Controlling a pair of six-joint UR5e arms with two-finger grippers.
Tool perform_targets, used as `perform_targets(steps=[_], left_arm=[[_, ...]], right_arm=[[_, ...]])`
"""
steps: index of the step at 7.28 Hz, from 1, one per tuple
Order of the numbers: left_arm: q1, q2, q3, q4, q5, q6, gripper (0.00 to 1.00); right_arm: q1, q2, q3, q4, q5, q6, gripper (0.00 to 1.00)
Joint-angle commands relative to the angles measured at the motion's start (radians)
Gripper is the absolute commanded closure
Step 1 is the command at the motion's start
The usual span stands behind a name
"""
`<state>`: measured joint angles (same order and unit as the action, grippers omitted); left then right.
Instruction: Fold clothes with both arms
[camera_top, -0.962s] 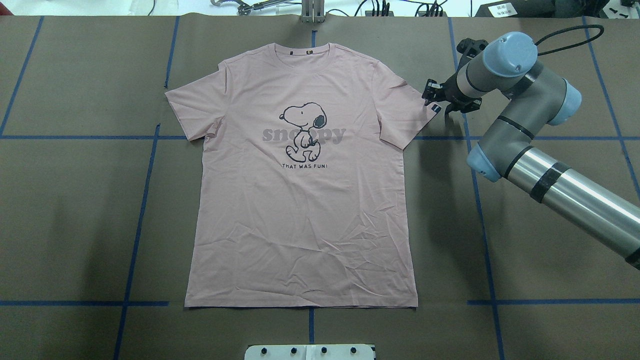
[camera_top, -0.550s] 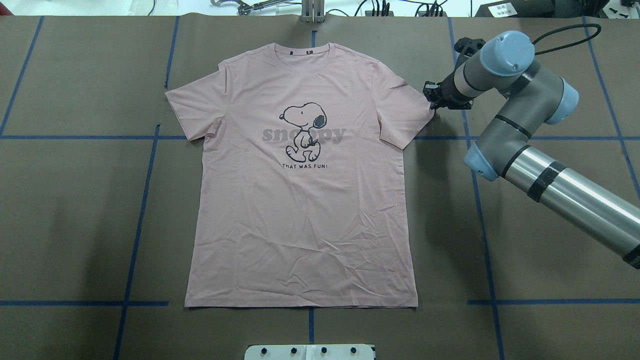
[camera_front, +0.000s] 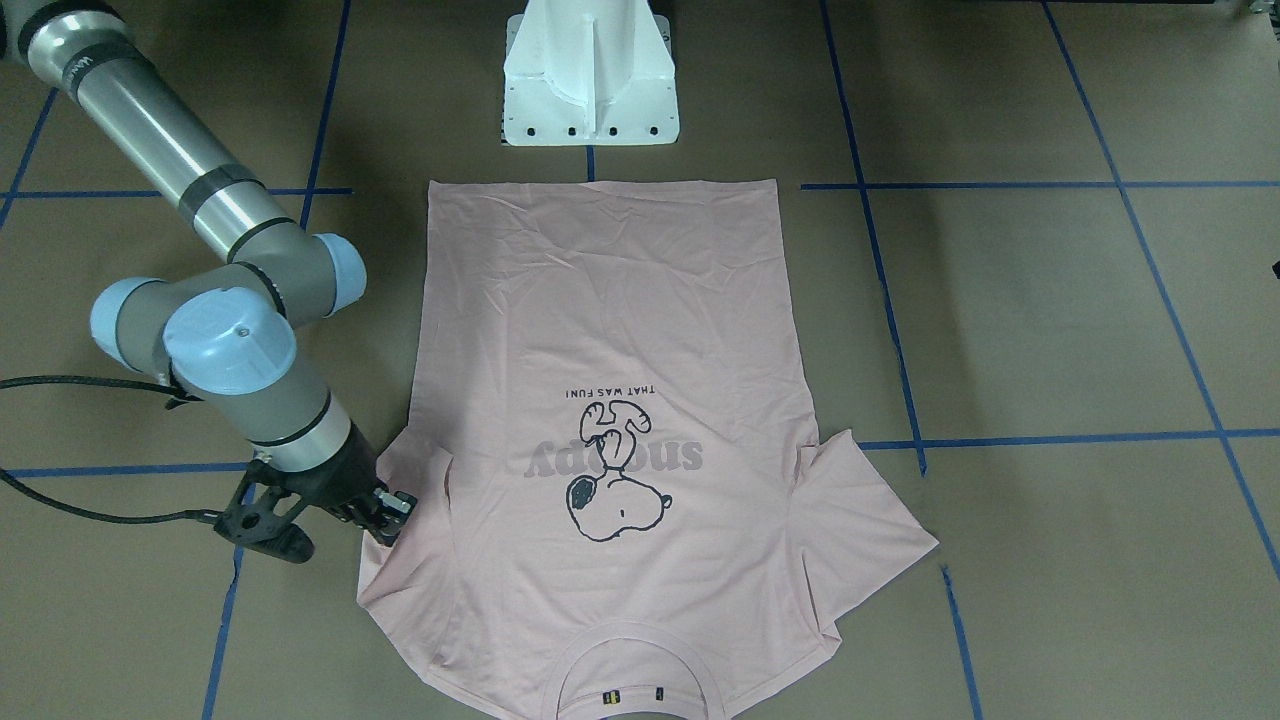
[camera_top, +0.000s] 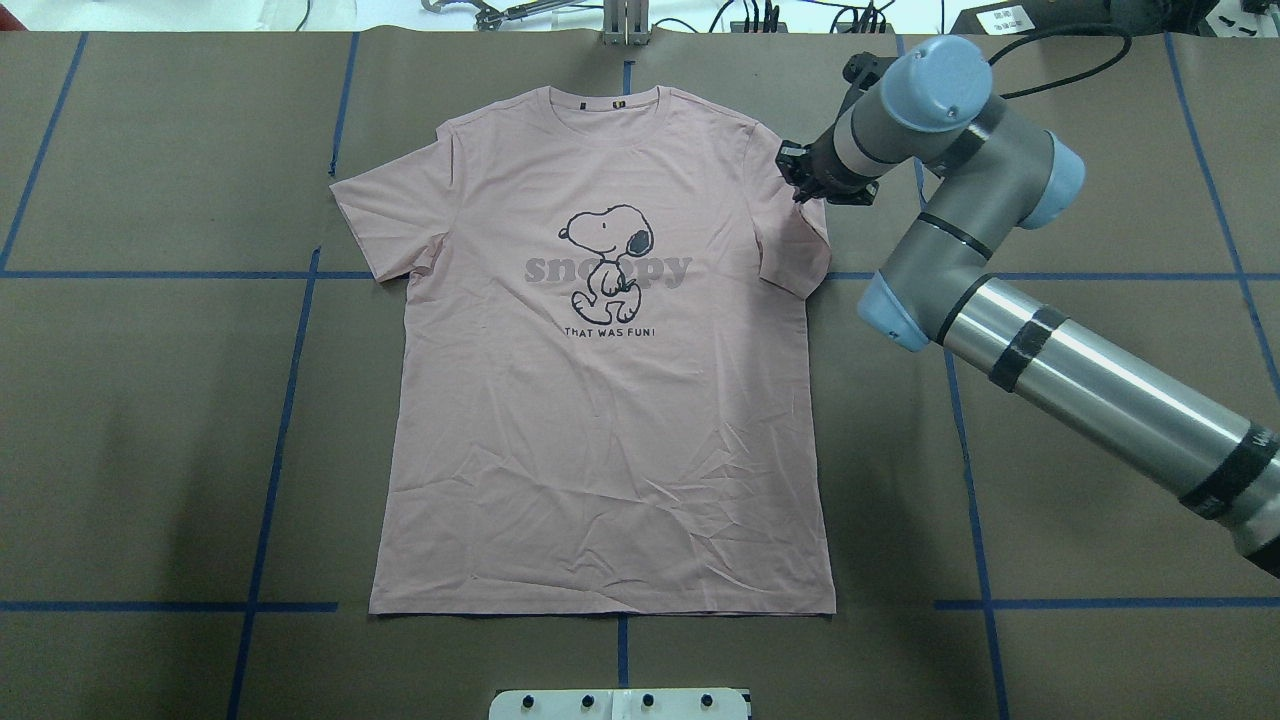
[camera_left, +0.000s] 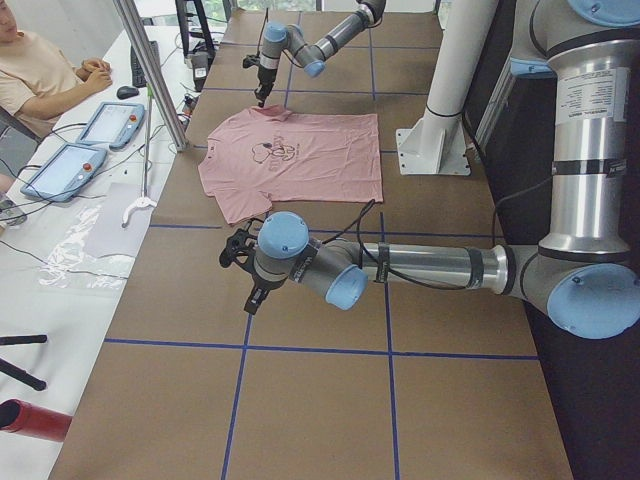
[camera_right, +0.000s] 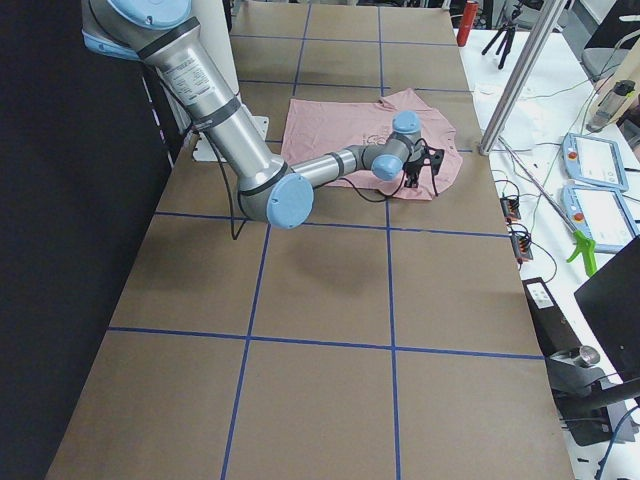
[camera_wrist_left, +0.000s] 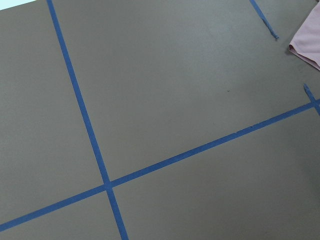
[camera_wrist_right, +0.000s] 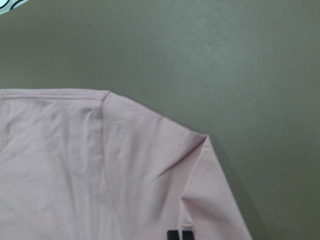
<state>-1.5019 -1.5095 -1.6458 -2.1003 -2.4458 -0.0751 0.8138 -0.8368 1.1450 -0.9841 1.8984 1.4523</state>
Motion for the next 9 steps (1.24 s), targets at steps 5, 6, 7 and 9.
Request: perform_targets(steps=[5,6,7,9], left_arm=[[0.0,0.005,-0.002,-0.003,-0.041,-0.002,0.0],[0.006,0.0,-0.002,-0.004,-0.042,-0.009,0.0],[0.037,-0.011,-0.008,-0.057,-0.041,-0.123,0.0],[0.177,-0.081,0.006,-0.173,-0.027,-0.431,0.0]], right_arm=[[-0.067,0.166,-0.142,-0.053,-0.143,0.051,0.0],[-0.062,0.162,-0.101,-0.059,-0.136,0.045,0.0],[-0.047,0.112,-0.014,-0.059,-0.124,0.045,0.0],[-0.009,-0.035,0.16,-0.054,0.008,-0.044,0.0]])
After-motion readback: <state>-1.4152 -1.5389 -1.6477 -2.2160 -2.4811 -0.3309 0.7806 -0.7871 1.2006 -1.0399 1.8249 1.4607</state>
